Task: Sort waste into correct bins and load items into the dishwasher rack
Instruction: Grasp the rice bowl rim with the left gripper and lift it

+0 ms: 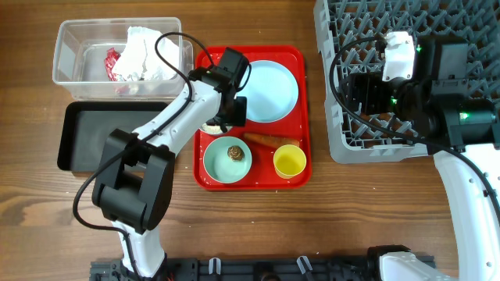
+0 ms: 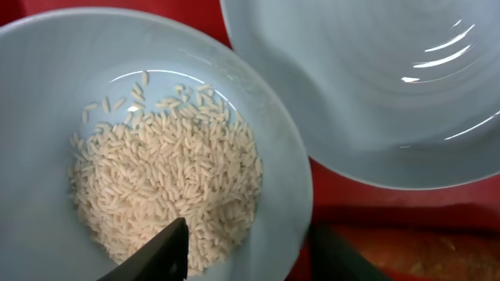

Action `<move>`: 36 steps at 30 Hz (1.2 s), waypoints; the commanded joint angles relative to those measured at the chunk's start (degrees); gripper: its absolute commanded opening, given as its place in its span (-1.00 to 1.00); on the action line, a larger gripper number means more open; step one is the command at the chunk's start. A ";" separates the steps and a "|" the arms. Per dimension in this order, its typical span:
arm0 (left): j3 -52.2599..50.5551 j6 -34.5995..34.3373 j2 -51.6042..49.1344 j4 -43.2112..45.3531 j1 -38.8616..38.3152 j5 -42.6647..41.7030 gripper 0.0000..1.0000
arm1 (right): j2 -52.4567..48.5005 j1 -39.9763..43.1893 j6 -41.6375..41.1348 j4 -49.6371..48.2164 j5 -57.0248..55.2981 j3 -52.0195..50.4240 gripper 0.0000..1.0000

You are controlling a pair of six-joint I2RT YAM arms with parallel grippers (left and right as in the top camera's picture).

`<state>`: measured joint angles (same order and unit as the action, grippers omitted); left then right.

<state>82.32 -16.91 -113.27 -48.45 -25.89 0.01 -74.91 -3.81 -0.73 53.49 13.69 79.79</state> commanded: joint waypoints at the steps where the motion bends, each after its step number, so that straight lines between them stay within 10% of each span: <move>1: -0.81 -0.31 -0.96 1.07 -0.81 1.57 -0.11 | -0.52 0.13 0.79 -0.61 -0.76 1.31 0.77; 18: -0.85 -0.28 -3.85 2.56 -1.64 1.60 -0.92 | -0.52 0.13 3.74 -0.22 -0.76 1.31 0.76; 36: 6.82 -0.31 4.92 -5.01 -1.20 1.60 -0.92 | -0.52 0.13 6.71 -0.37 -0.74 1.31 0.74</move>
<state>84.60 -16.69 -113.32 -51.77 -27.73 1.45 -74.91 -3.81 4.08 53.19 13.61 79.79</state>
